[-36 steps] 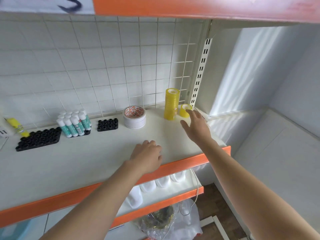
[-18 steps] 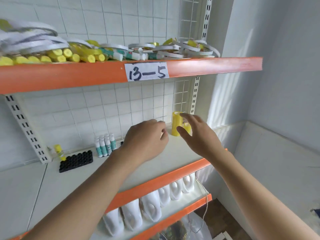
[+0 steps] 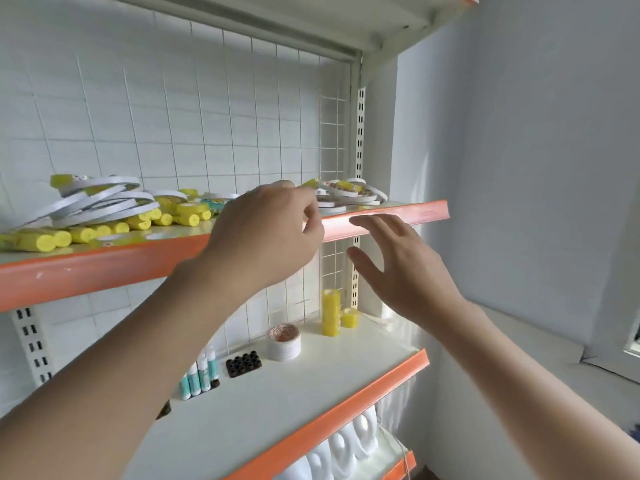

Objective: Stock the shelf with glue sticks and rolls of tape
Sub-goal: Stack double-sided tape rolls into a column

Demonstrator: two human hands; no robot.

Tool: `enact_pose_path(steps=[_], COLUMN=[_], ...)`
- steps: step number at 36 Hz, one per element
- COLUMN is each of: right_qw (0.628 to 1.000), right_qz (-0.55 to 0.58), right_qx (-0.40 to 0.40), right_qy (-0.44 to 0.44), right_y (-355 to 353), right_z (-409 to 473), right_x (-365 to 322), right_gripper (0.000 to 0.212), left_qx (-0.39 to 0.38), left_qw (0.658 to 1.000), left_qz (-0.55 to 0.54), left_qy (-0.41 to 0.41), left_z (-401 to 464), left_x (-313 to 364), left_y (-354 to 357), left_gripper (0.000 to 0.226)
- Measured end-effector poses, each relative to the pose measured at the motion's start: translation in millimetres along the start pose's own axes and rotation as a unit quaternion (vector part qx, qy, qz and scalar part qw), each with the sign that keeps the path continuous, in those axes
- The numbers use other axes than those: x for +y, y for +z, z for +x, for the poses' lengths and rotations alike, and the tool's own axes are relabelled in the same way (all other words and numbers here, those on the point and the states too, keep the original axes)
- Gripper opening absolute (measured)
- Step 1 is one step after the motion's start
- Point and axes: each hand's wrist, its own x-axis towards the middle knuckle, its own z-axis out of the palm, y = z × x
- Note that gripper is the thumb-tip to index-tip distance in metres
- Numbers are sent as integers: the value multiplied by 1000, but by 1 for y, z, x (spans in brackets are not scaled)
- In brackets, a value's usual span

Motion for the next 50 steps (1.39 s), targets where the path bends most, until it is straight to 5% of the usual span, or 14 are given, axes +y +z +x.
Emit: enact_pose_path(steps=[23, 35, 50], right_qw=[997, 987, 987], right_qz=[62, 74, 78], right_qx=[-48, -144, -137], right_qy=[16, 19, 2], right_y=[78, 109, 114], right_z=[157, 209, 217], right_x=[133, 173, 177], right_gripper=[39, 29, 14], left_qx=[-116, -207, -193], left_qw=[975, 960, 967], left_qz=[190, 183, 159], left_qy=[-22, -53, -55], left_z=[149, 198, 202], left_x=[-10, -9, -16], left_y=[99, 155, 163], left_gripper=[24, 27, 15])
